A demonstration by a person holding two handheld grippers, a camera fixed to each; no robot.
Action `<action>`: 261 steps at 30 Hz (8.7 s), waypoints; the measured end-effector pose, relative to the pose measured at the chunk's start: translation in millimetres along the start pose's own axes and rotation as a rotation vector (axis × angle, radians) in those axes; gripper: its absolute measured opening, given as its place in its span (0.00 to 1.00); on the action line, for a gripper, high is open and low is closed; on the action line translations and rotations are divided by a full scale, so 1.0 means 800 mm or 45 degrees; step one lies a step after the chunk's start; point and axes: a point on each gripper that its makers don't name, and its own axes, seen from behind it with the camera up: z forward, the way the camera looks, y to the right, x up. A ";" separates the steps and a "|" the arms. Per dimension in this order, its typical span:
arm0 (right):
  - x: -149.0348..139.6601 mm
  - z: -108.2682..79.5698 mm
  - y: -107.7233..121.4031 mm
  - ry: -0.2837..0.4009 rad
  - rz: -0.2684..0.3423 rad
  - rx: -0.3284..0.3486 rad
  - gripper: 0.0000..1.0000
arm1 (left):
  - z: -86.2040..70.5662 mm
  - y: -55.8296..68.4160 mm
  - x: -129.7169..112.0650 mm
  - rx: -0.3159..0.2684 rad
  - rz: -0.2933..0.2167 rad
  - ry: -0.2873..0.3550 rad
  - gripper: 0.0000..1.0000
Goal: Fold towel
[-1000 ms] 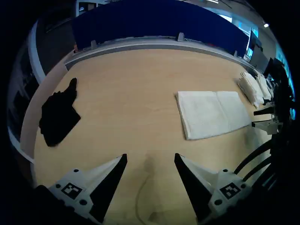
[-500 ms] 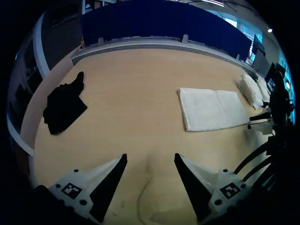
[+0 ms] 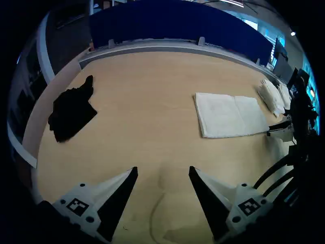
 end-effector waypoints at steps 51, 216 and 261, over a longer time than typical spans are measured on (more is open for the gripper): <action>0.194 -0.041 -0.117 0.165 -0.323 0.097 0.06 | -0.030 -0.025 -0.018 -0.014 -0.108 0.046 0.93; 0.284 -0.225 -0.033 0.446 -0.256 -0.061 0.04 | -0.076 -0.013 0.015 -0.026 -0.144 0.165 0.93; 0.364 -0.217 0.295 0.394 -0.026 -0.330 0.04 | -0.069 -0.005 0.001 0.055 -0.141 0.095 0.93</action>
